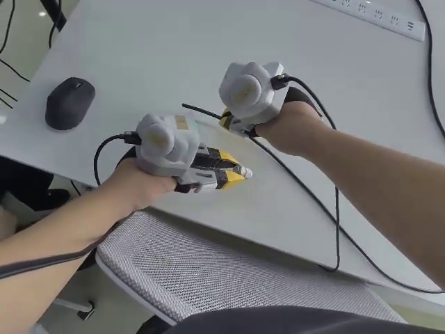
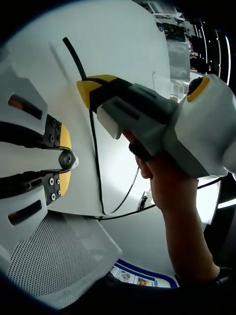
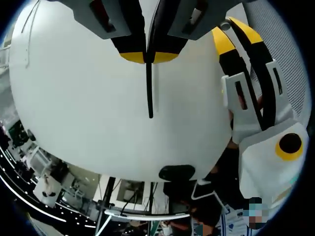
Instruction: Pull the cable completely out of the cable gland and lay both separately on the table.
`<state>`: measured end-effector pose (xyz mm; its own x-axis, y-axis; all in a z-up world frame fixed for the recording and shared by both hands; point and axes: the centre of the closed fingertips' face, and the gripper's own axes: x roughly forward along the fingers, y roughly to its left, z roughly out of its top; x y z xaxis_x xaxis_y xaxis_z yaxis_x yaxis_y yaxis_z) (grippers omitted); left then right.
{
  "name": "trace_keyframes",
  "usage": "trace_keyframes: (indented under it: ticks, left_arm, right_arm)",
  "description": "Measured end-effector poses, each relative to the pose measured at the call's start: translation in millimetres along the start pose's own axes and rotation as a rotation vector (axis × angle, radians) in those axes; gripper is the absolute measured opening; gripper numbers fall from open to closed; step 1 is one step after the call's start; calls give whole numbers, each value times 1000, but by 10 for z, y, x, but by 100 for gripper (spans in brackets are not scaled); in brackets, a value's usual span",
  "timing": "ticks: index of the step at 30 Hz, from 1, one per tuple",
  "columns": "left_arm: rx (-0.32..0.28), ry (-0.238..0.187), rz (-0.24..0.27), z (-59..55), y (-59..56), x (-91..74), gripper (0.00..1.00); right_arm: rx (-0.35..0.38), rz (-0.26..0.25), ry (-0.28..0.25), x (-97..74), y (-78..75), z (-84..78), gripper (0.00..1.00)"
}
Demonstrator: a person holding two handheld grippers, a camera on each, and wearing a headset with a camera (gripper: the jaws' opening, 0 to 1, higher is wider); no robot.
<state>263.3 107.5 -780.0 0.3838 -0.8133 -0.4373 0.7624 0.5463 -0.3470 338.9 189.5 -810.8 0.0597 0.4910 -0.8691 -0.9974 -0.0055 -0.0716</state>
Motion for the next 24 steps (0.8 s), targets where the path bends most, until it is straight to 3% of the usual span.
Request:
trace_keyframes:
  ticks: [18,24]
  left_arm:
    - [-15,48,43,-209,143,54,16]
    - [-18,40,65,-202,195,38,16]
  right_arm:
    - [22,6,-11,91,31,-22,0]
    - [32,6,-19,94,34,-20,0]
